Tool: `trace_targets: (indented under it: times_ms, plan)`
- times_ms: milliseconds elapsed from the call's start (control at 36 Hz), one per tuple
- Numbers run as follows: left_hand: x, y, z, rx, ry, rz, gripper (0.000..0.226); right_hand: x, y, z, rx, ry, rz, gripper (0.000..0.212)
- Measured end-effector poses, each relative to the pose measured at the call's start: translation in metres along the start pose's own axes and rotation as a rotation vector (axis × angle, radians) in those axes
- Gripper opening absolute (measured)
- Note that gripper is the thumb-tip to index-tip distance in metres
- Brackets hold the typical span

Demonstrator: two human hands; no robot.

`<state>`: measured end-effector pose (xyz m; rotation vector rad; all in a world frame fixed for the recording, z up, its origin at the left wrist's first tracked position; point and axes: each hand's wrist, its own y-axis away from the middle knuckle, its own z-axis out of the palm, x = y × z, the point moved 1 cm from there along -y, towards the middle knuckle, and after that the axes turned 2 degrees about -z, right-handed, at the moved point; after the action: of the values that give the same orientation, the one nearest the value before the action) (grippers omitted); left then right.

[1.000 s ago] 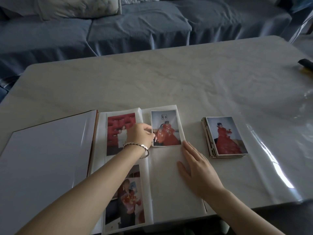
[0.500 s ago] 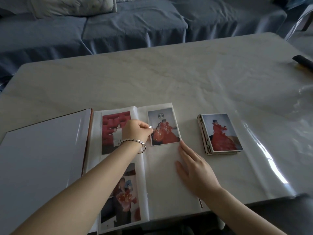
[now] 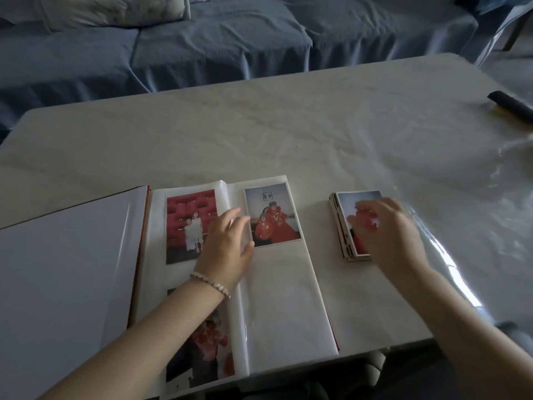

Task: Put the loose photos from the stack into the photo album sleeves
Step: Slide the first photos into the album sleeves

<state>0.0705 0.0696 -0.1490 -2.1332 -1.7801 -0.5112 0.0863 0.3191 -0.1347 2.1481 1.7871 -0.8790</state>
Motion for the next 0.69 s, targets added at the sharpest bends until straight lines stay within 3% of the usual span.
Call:
trace_targets:
  times_ms: [83,139,278,444,583,694]
  plan:
    - [-0.011,0.013,0.007,-0.068,-0.143,0.017,0.052,0.030,-0.013,-0.003,-0.173,0.165,0.269,0.061]
    - [-0.019,0.020,0.011,-0.101,-0.208,-0.018,0.055,0.045,-0.015,-0.002,-0.254,0.183,0.384,0.073]
    - [-0.032,0.025,0.010,-0.108,-0.250,-0.018,0.056,0.058,-0.014,-0.001,-0.186,0.015,0.404,0.045]
    - [-0.035,0.029,0.004,-0.094,-0.204,0.010,0.054,0.050,-0.009,-0.001,-0.004,0.025,0.351,0.046]
    - [-0.029,0.034,0.001,-0.032,-0.193,0.043,0.047,0.050,-0.007,-0.004,0.127,-0.032,0.258,0.027]
    - [-0.023,0.035,0.000,-0.004,-0.225,0.183,0.037,0.053,-0.008,-0.008,0.171,-0.051,0.256,0.029]
